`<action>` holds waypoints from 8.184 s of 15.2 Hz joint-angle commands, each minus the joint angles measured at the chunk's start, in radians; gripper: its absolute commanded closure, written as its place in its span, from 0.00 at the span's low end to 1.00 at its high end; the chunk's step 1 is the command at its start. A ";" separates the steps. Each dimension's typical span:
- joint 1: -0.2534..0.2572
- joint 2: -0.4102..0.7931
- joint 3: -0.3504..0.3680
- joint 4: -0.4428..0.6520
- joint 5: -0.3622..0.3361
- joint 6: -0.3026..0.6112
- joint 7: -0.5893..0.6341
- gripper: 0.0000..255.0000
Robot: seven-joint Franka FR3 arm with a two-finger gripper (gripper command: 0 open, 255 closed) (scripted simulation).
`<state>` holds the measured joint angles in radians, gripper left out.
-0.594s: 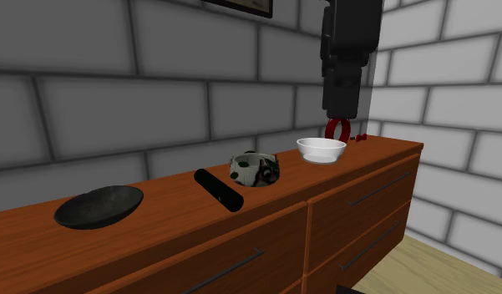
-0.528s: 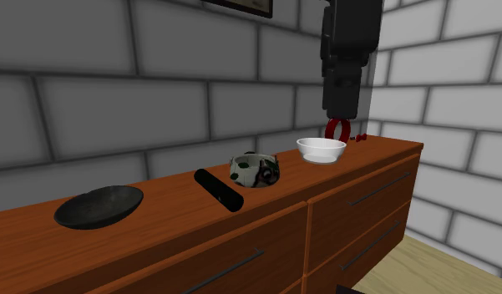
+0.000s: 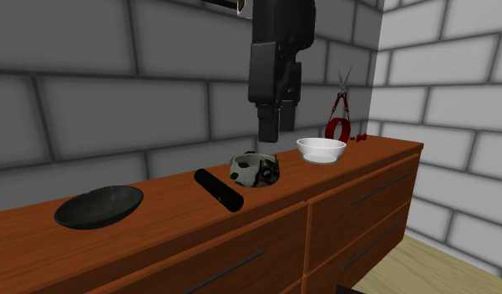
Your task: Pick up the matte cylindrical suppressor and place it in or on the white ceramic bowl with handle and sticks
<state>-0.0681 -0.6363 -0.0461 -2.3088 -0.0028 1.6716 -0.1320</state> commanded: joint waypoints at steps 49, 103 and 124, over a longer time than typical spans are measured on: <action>-0.184 1.066 -0.186 0.567 0.336 0.495 -0.067 1.00; -0.441 1.172 -0.276 1.170 0.344 -0.054 -0.231 1.00; -0.419 1.161 -0.275 1.001 0.348 0.100 -0.263 0.00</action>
<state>-0.4876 0.5251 -0.3208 -1.3072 0.3451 1.7711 -0.3951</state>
